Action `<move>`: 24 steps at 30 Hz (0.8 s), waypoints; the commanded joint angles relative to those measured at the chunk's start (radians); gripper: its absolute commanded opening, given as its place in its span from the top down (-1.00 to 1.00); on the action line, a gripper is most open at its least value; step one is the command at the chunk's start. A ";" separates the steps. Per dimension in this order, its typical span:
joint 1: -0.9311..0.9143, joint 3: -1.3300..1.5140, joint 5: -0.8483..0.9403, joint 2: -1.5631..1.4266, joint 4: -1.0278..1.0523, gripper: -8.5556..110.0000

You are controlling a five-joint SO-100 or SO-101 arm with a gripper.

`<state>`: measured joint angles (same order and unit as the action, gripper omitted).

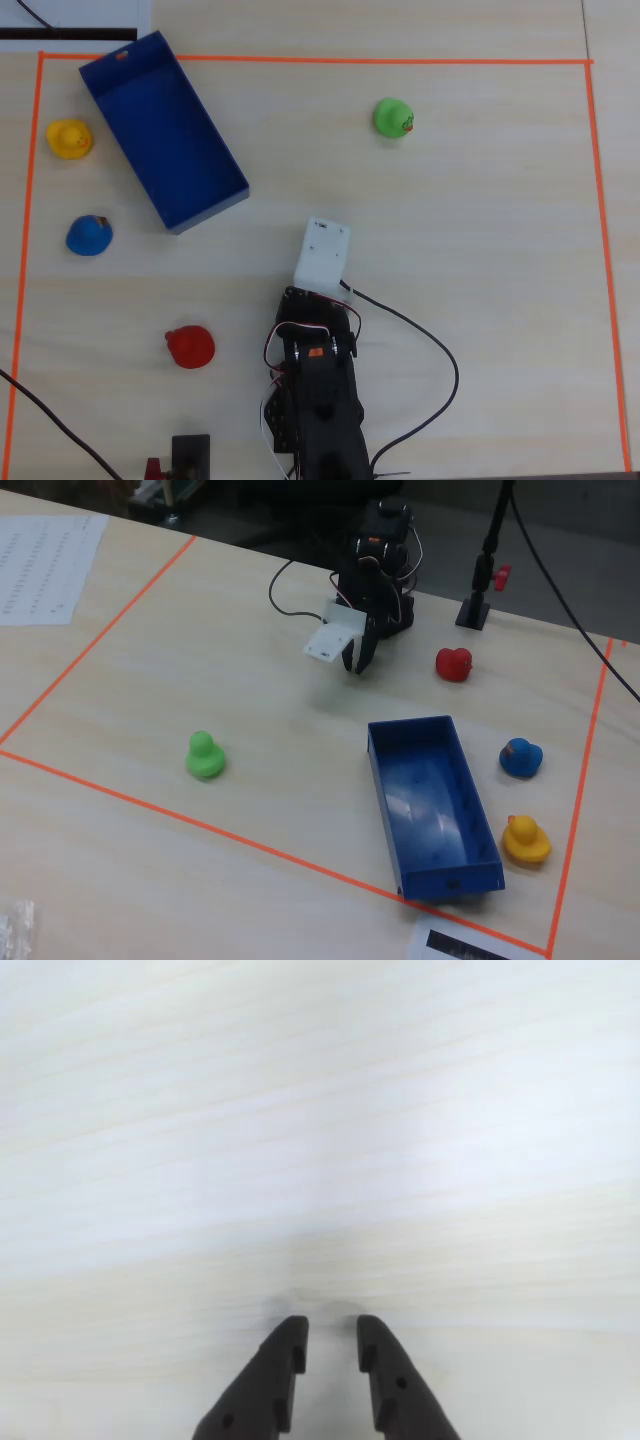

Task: Grasp blue duck and put it into box.

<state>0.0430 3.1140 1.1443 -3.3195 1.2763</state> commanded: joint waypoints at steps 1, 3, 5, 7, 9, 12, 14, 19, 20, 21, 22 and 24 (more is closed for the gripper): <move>-0.005 -0.005 0.005 0.009 0.026 0.79; -0.005 -0.005 0.005 0.009 0.026 0.79; -0.005 -0.005 0.005 0.009 0.026 0.79; -0.005 -0.005 0.005 0.009 0.026 0.79; -0.005 -0.005 0.005 0.009 0.026 0.79; -0.003 -0.005 0.020 0.009 0.026 0.65; 0.003 -0.005 0.083 0.009 0.028 0.70; 0.003 -0.003 0.092 0.008 0.028 0.85; -0.014 -0.003 0.109 0.008 0.028 0.85; -0.020 -0.005 0.137 0.009 0.029 0.84; -0.031 -0.029 0.152 0.040 0.012 0.68; -0.058 -0.161 0.179 0.218 -0.041 0.42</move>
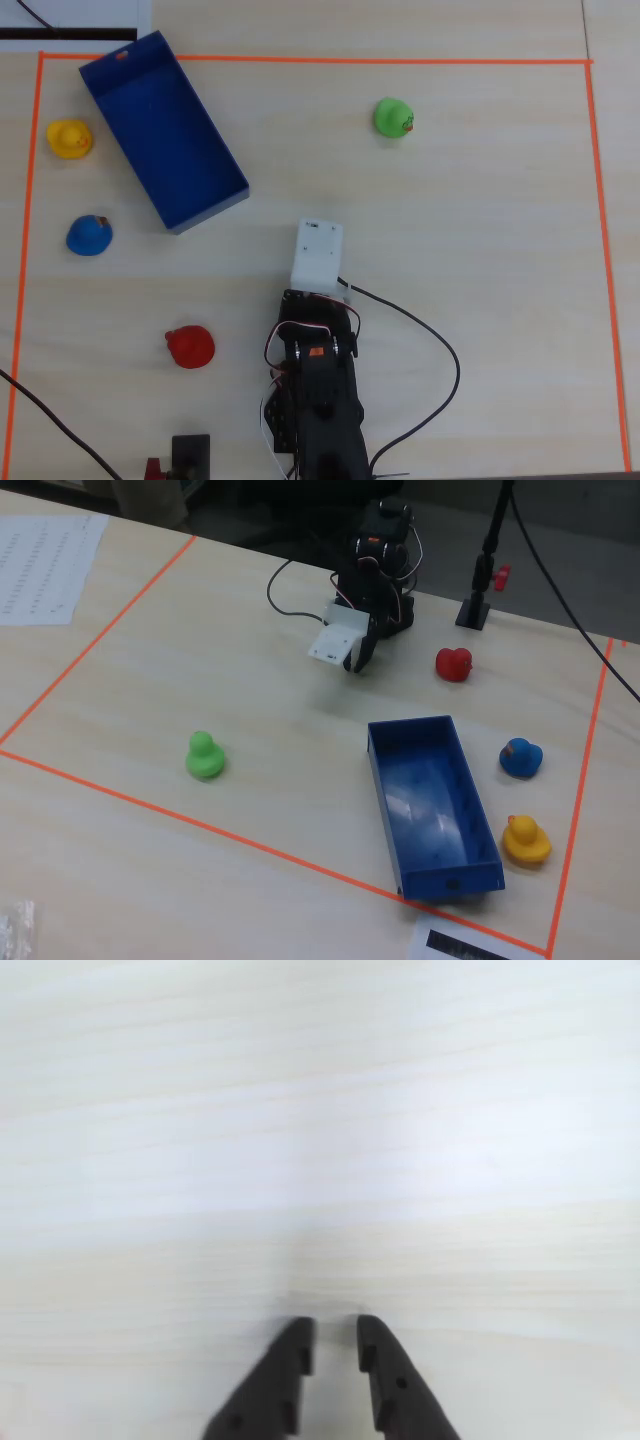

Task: Grasp blue duck and put it into box.

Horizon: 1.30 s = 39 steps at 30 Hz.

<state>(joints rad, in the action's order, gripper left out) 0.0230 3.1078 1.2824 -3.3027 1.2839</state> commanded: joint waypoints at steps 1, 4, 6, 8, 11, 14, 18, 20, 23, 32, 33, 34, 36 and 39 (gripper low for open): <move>-0.048 -0.265 0.055 0.313 -0.038 0.35; -0.009 -0.629 0.015 0.577 0.057 0.23; 0.083 -0.856 -0.086 0.692 0.109 0.22; 0.218 -1.045 -0.206 0.796 0.143 0.21; 0.416 -1.292 -0.360 0.974 0.183 0.17; 0.569 -1.477 -0.462 1.144 0.201 0.15; 0.736 -1.582 -0.529 1.322 0.163 0.16; 0.765 -1.591 -0.531 1.405 0.109 0.16; 0.767 -1.591 -0.531 1.516 -0.005 0.17; 0.782 -1.640 -0.545 1.790 -0.232 0.17; 0.790 -1.640 -0.549 1.807 -0.250 0.17; 0.801 -1.641 -0.557 1.822 -0.267 0.17; 0.824 -1.655 -0.574 1.848 -0.285 0.17; 0.836 -1.690 -0.586 1.901 -0.305 0.18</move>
<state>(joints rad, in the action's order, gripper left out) 0.8406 1.4926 0.7133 -1.4143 1.0140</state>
